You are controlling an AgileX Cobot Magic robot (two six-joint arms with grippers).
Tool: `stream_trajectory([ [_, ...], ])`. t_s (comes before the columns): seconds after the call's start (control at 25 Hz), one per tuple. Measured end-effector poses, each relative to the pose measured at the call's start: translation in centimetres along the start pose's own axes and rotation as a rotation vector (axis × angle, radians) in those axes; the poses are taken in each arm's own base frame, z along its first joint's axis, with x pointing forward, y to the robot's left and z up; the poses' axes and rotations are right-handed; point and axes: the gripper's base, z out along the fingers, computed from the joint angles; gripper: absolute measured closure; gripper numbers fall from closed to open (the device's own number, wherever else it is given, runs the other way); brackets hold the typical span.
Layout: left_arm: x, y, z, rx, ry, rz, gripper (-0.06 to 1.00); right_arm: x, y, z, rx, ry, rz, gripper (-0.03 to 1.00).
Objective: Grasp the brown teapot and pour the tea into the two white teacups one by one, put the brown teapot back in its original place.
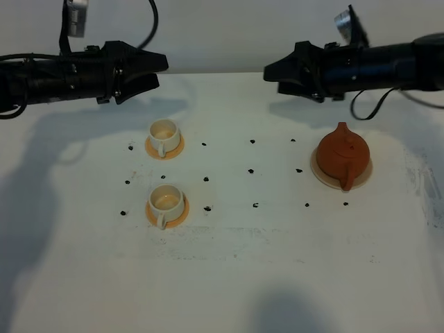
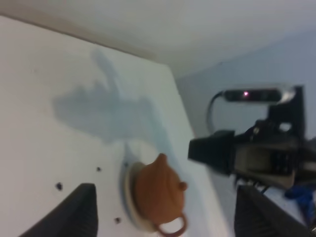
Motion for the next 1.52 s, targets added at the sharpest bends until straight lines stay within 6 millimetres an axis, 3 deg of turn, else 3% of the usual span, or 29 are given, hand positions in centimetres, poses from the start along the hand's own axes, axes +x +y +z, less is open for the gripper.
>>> stream_trajectory([
  [0.2,-1.0,-2.4,-1.8,-0.125,0.047,0.221,0.42,-0.9,0.9,-1.8,0.171,-0.011,-0.125,0.49],
  [0.52,-2.6,-9.8,-7.8,-0.381,0.084,0.539,0.42,-1.7,2.8,-4.8,0.37,0.001,-0.278,0.49],
  [0.92,-0.3,-19.2,-16.7,-0.646,0.096,0.529,0.43,-2.1,4.7,-8.0,0.557,0.021,-0.366,0.51],
  [1.16,3.9,-24.1,-21.6,-0.694,-0.003,0.549,0.43,-1.8,5.5,-7.9,0.57,0.043,-0.399,0.53],
  [1.52,13.9,-24.9,-26.4,-0.8,-0.08,0.54,0.43,-0.8,7.0,-5.9,0.564,0.114,-0.478,0.53],
])
